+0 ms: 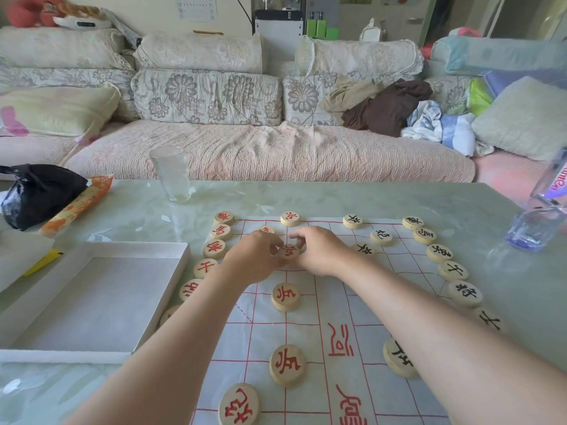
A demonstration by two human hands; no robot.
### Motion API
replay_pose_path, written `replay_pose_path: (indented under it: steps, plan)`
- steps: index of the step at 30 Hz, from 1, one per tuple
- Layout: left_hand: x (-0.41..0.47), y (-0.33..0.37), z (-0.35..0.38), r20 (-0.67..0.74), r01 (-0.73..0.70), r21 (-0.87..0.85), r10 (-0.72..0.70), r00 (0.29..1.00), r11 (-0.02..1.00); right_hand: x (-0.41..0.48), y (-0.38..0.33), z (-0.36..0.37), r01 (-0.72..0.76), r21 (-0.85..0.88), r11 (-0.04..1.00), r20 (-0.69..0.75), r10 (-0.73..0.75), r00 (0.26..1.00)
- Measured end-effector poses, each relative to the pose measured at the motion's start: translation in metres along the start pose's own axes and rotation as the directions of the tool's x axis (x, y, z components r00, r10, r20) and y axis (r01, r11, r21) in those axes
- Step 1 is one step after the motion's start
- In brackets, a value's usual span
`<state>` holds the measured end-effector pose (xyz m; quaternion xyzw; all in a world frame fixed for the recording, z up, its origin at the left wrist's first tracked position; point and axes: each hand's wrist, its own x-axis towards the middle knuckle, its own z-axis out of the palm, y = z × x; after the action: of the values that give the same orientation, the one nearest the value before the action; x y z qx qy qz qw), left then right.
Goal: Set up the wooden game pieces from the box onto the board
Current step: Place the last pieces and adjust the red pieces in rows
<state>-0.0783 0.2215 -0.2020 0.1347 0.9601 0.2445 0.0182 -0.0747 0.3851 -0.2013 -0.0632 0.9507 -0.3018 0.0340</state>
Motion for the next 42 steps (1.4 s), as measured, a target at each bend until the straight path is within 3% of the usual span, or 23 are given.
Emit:
replay_pose_path:
  steps: [4,33,37,42]
  plan:
    - [0.000,-0.003,-0.003,-0.029,-0.008,0.005,0.008,1.000,1.000,0.001,0.001,-0.001,0.070,-0.013,0.997,0.004,-0.070,0.998]
    - [0.008,-0.008,-0.006,-0.028,-0.031,-0.014,0.030,0.999,0.999,0.007,0.014,0.001,0.046,0.080,0.996,-0.071,-0.040,0.997]
    - [0.020,-0.008,-0.024,-0.120,-0.051,-0.013,0.049,0.992,0.999,0.012,0.017,-0.010,-0.003,0.122,0.993,-0.157,0.023,0.987]
    - [0.054,-0.008,-0.025,-0.181,-0.055,0.019,0.058,0.982,0.998,0.033,0.017,-0.012,-0.047,-0.007,0.999,-0.172,0.045,0.984]
